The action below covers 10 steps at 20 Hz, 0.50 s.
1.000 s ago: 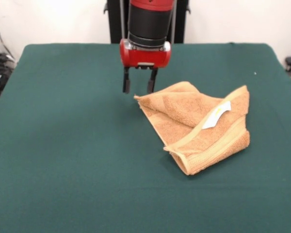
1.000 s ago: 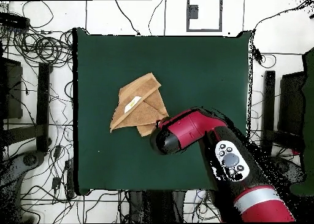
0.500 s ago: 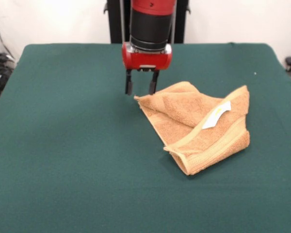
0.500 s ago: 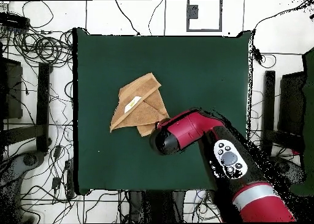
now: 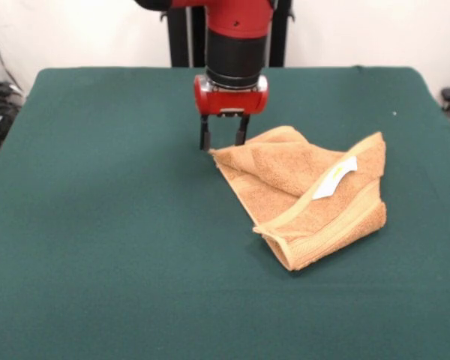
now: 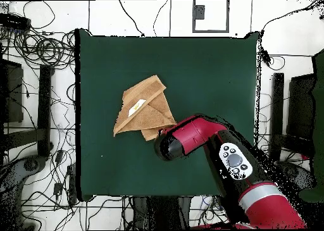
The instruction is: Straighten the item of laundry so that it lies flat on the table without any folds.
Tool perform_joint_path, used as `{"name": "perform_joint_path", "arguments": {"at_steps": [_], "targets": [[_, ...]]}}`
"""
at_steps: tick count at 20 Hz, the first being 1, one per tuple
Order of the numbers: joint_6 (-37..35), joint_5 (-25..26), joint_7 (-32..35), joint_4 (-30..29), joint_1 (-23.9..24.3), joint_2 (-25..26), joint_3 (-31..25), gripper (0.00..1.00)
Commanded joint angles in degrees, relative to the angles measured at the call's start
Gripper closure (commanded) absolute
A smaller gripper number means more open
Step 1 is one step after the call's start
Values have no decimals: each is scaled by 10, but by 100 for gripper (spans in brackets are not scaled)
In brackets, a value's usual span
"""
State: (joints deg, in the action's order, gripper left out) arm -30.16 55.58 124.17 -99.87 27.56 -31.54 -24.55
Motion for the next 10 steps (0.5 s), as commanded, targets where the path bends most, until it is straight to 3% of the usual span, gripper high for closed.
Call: {"name": "perform_joint_path", "arguments": {"at_steps": [1, 10], "targets": [[-38, -4, -121, 3, -13, 21, -39, 0], [5, 19, -114, 5, -12, 5, -44, 0]]}}
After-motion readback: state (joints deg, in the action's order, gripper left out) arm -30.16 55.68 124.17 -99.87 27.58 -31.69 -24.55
